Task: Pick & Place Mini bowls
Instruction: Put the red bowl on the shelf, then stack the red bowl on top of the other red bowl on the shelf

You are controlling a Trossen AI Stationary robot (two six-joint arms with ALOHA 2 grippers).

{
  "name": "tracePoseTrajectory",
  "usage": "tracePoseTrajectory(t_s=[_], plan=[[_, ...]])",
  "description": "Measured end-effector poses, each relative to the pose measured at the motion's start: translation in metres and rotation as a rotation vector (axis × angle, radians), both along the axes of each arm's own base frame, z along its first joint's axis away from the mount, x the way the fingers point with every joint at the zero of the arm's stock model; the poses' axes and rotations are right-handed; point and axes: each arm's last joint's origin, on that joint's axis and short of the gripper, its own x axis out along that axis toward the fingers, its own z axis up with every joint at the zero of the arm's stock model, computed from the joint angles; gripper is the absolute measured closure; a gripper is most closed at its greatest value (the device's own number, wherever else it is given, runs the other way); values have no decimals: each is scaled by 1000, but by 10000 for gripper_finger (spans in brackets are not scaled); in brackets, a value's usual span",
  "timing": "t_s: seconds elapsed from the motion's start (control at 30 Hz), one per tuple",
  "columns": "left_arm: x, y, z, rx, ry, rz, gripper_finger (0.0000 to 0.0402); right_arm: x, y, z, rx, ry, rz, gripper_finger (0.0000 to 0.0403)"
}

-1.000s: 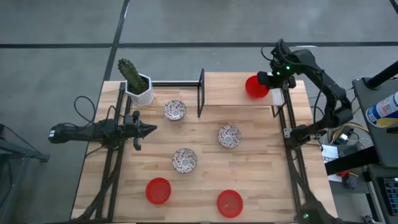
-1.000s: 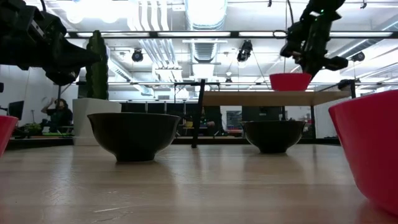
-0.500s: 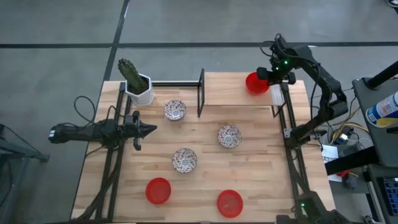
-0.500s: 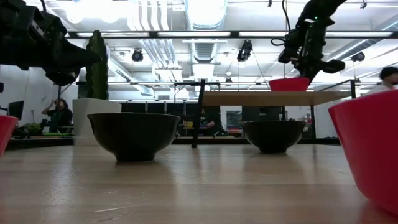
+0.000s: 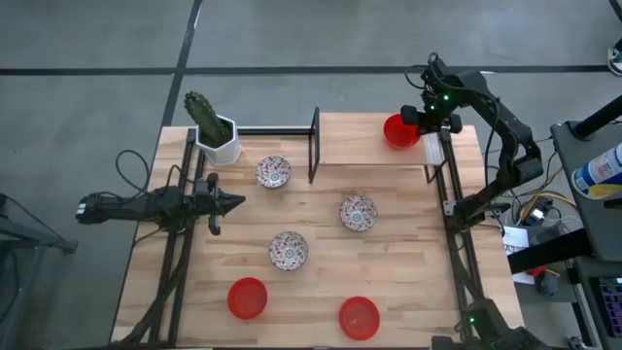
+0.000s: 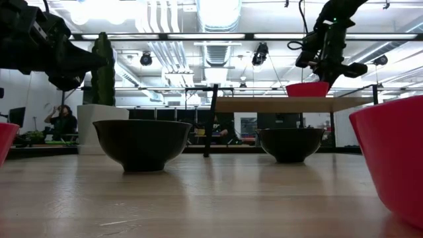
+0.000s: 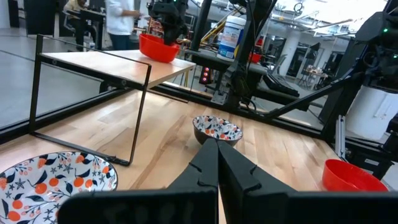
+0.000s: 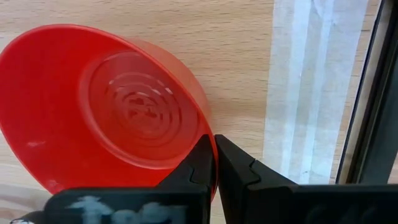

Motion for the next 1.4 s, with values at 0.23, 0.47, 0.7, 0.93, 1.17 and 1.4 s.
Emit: tracePoseTrajectory(t_s=[0.23, 0.47, 0.7, 0.93, 1.17, 1.4], plan=[[0, 0, 0, 0, 0, 0, 401, 0, 1, 0, 1, 1, 3, 350], [0, 0, 0, 0, 0, 0, 401, -1, 3, 4, -6, -18, 5, 290], [0, 0, 0, 0, 0, 0, 401, -4, 12, 14, -37, -50, 11, 259], [0, 0, 0, 0, 0, 0, 401, -11, 29, 32, -89, -113, 2, 253], [0, 0, 0, 0, 0, 0, 401, -18, 56, 56, -159, -246, 49, 263], [0, 0, 0, 0, 0, 0, 401, -14, 89, 76, -199, -409, 158, 274]])
